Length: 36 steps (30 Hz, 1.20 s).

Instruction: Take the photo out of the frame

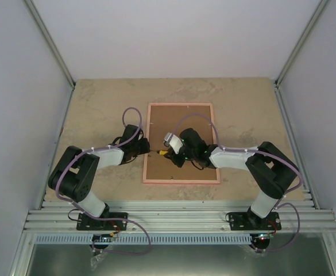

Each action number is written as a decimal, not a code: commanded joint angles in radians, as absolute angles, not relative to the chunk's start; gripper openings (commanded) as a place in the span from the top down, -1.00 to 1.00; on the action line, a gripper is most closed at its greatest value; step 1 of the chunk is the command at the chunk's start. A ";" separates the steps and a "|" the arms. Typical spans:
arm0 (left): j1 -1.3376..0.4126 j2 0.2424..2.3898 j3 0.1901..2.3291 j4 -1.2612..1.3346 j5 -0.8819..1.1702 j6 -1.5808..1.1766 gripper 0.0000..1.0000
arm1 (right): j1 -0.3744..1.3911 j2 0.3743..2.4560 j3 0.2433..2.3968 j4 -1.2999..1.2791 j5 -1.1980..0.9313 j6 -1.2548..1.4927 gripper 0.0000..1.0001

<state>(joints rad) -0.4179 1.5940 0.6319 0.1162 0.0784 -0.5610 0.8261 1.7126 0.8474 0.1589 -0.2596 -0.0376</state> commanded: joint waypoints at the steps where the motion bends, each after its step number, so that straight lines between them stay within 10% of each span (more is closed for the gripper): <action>1: -0.420 1.615 0.617 0.033 0.151 -0.587 0.73 | 0.833 1.731 0.872 0.153 -0.282 -0.034 0.99; 36: -0.421 1.638 0.630 0.021 0.129 -0.586 0.74 | 0.860 1.722 0.952 -0.087 -0.350 -0.126 0.99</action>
